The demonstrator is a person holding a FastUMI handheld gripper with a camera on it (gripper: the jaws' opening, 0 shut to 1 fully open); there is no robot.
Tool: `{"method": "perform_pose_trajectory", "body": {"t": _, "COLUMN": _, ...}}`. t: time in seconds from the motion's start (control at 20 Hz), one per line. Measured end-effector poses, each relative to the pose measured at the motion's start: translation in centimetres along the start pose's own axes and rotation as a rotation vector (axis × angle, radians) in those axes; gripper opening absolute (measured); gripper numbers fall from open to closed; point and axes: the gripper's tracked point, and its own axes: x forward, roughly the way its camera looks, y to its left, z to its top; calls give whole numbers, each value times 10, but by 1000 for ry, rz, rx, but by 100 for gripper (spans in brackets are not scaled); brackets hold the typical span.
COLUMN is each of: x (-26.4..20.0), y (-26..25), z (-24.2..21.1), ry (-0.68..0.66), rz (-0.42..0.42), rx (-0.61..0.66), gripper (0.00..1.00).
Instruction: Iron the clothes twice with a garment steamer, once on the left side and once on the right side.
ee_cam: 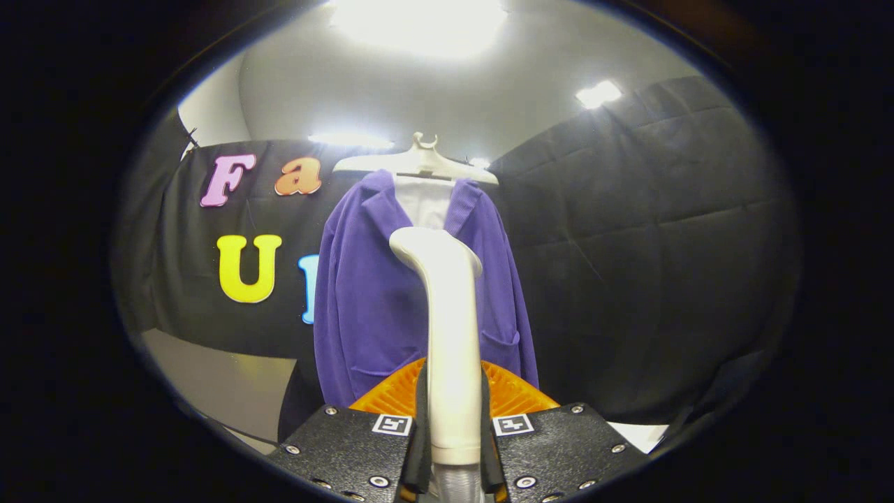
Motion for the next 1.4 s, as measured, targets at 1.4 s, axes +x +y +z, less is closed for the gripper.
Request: {"method": "perform_pose_trajectory", "body": {"t": 1.4, "x": 155, "y": -43, "z": 35, "ry": -23, "rz": -126, "rx": 13, "gripper": 29}}
